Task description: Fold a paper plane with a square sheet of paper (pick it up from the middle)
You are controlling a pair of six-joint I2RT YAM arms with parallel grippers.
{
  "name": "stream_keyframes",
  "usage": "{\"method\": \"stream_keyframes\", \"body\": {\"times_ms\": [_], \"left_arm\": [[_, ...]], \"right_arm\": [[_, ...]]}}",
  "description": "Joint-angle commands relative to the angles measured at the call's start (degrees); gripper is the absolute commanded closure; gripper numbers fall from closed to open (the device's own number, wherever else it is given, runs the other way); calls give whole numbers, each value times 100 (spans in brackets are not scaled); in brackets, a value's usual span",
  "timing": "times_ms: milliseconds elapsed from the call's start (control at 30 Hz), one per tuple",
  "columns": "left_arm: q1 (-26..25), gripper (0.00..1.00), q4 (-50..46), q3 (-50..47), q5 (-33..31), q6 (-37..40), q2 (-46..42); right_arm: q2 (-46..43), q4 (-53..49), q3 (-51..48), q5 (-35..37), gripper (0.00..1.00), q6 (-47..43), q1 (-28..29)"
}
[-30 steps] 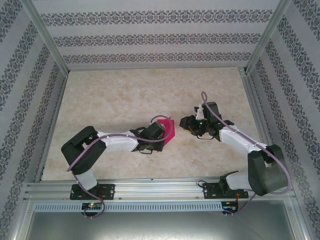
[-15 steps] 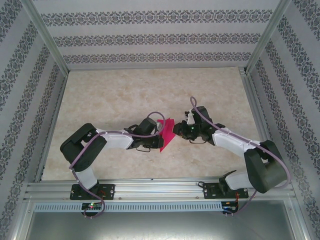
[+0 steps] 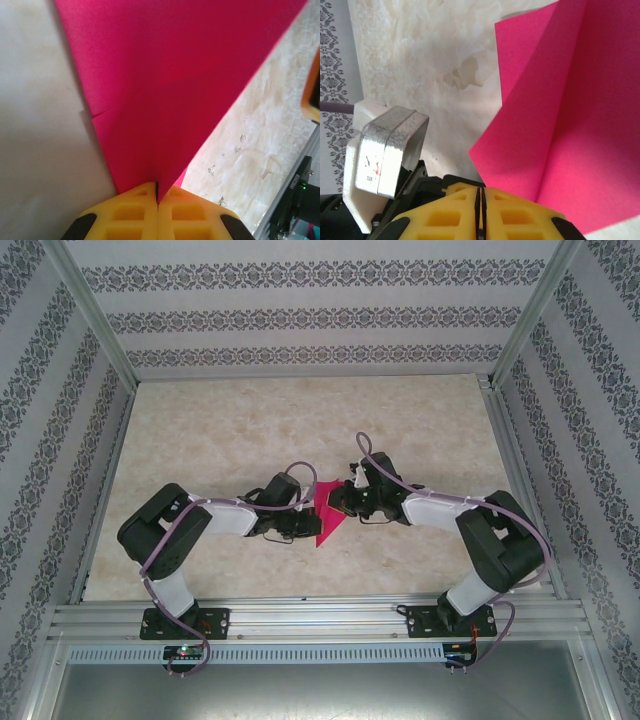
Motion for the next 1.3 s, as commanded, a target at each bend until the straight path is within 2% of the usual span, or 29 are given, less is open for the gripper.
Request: {"method": "stream_keyframes", "body": {"times_ms": [0,100,433,600,733,867,1267], "left_arm": [[161,93,224,-235,210,-271,-25],[242,93,373,-346,272,-401,-85],[243,93,460,-506,-78,-527,-147],[243,94,408,-526,-138,-353,-340],[243,95,206,-589,-419,-206,-568],[243,95,254,-532,-221,-160,-457],[250,96,51,-526,-298,-325,-405]], "right_arm": [[180,300,161,22,87,129,85],[351,375,207,-22,87,165,111],[535,359,351,-104,87,146,179],[462,308,298,20,87,139,151],[261,228,101,385,88,145,112],[399,130,122,356,90,120,103],[952,-402,311,749,92,175,103]]}}
